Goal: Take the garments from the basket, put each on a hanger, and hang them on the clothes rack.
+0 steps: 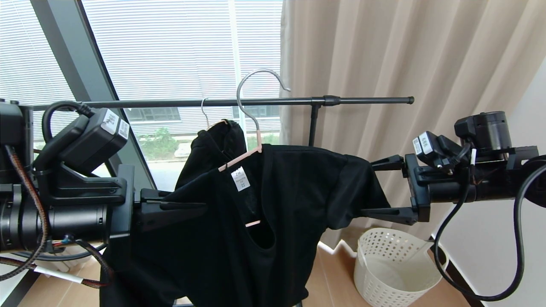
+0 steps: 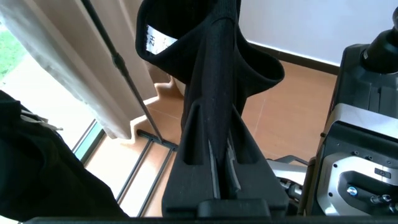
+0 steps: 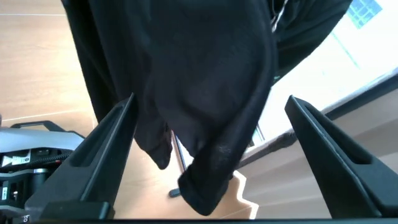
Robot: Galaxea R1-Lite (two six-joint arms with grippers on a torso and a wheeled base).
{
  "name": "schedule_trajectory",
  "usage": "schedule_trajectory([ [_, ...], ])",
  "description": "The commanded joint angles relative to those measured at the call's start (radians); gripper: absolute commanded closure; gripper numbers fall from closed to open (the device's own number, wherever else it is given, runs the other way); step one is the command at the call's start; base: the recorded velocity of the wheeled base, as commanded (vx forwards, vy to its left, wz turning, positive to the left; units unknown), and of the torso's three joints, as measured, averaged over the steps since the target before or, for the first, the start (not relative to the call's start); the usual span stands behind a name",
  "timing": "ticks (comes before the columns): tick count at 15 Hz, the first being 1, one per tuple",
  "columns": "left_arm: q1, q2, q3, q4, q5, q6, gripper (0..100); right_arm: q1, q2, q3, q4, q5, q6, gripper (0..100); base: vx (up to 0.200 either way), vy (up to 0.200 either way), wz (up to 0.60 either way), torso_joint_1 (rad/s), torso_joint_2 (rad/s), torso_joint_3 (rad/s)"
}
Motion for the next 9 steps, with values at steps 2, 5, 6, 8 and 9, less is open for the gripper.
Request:
schedule_trajectory([
  [2,-0.001,-0.007,0.002,0.0,0.0,-0.001,100,-0.03,0.032,-0.022,-0.002,0.0,0.007,100,0.0,0.0,0.0,0.0,0.0,0.0],
  [5,-0.001,-0.016,0.018,-0.002,0.0,-0.001,100,-0.073,0.055,-0.056,-0.002,0.0,0.008,100,0.0,0.0,0.0,0.0,0.0,0.0],
  [6,-0.001,-0.022,0.023,-0.002,0.0,-0.001,100,-0.088,0.066,-0.068,-0.001,0.0,0.008,100,0.0,0.0,0.0,0.0,0.0,0.0],
  [8,-0.001,-0.047,0.035,0.0,0.002,-0.002,100,-0.111,0.083,-0.091,0.001,0.0,0.01,100,0.0,0.0,0.0,0.0,0.0,0.0],
  [9,-0.001,-0.051,0.035,0.0,0.002,-0.002,100,-0.114,0.086,-0.095,0.001,0.0,0.01,100,0.0,0.0,0.0,0.0,0.0,0.0],
])
